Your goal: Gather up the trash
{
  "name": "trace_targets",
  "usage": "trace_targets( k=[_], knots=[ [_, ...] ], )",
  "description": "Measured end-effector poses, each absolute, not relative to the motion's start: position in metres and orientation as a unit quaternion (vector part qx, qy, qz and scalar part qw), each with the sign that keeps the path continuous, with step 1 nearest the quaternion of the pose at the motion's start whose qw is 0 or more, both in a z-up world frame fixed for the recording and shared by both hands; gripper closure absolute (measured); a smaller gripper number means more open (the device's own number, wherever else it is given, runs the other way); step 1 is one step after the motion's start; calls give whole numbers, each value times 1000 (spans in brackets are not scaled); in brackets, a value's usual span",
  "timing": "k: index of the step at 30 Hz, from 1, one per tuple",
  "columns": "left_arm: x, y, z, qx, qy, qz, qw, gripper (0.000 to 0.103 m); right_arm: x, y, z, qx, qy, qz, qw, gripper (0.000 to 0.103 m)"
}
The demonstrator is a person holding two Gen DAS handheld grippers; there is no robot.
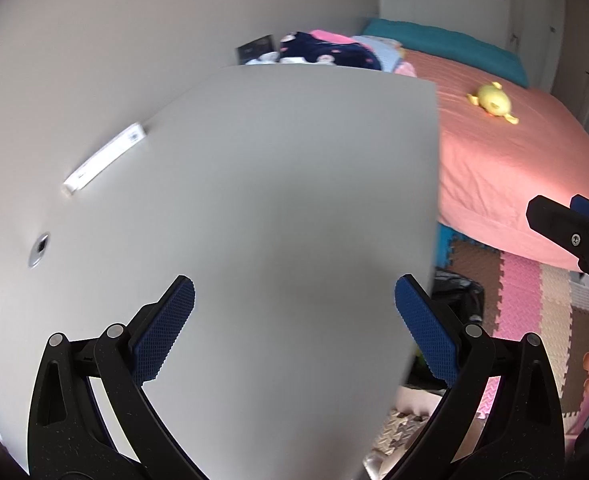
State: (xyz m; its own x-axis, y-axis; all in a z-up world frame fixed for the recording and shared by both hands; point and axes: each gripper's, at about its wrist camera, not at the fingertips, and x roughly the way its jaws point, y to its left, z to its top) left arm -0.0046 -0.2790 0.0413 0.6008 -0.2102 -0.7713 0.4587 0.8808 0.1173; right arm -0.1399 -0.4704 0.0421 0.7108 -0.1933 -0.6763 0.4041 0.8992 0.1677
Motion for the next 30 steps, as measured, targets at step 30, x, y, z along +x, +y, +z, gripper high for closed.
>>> trace_targets(
  k=[30],
  knots=[
    [5, -29, 39, 60, 434, -33, 898, 6, -42, -253, 13, 85, 408, 8, 909, 3]
  ],
)
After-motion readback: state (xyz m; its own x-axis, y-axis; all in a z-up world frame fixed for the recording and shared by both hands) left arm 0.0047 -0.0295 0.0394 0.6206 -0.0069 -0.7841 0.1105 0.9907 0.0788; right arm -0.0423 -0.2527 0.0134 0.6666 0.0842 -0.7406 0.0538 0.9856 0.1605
